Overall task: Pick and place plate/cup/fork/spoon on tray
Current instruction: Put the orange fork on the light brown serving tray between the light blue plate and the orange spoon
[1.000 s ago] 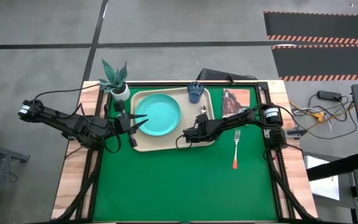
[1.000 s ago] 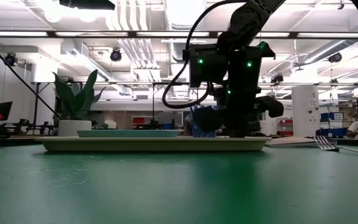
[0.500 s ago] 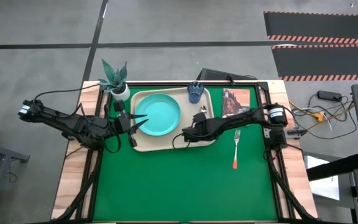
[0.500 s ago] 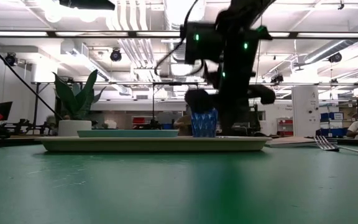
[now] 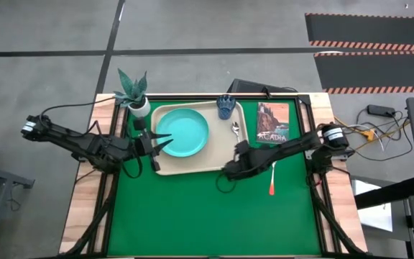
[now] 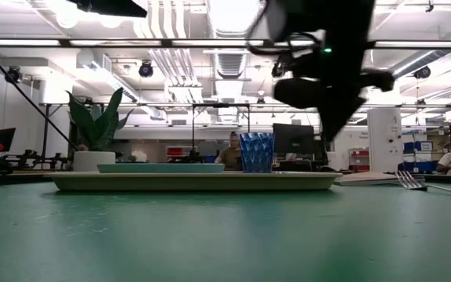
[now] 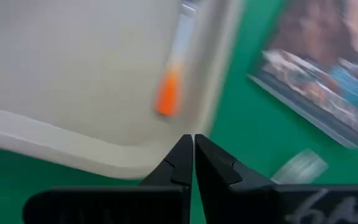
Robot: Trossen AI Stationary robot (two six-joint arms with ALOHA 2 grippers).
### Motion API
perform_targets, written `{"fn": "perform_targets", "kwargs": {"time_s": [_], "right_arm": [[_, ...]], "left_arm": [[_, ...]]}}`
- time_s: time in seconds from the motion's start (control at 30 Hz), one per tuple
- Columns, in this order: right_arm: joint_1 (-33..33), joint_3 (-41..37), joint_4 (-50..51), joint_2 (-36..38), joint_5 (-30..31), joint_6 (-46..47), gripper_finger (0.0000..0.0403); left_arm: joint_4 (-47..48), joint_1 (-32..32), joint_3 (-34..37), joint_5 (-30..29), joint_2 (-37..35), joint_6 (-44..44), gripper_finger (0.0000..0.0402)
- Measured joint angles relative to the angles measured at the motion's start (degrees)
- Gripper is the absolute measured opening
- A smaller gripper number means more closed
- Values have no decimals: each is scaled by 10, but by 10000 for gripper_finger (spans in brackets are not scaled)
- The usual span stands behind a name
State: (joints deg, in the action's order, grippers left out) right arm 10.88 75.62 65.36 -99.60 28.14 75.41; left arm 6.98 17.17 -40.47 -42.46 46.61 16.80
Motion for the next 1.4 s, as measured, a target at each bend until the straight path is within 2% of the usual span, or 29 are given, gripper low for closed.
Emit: {"fn": "perform_targets", "kwargs": {"time_s": [0.13,0.5,0.73,0.97,1.1,1.4], "right_arm": [[18,-19,56,14,-32,54,8],[33,-115,46,69,-106,94,8],[56,-221,-48,127,-75,135,9],[96,-279,-57,167,-1,233,11],[116,-297,-57,171,32,268,32],[142,-308,-61,170,29,336,125]], "left_arm": [[-1,0,0,0,8,0,61],[-6,0,0,0,13,0,61],[-5,0,0,0,13,0,61],[-6,0,0,0,13,0,61],[-16,0,0,0,13,0,61],[-22,0,-1,0,18,-20,61]]}}
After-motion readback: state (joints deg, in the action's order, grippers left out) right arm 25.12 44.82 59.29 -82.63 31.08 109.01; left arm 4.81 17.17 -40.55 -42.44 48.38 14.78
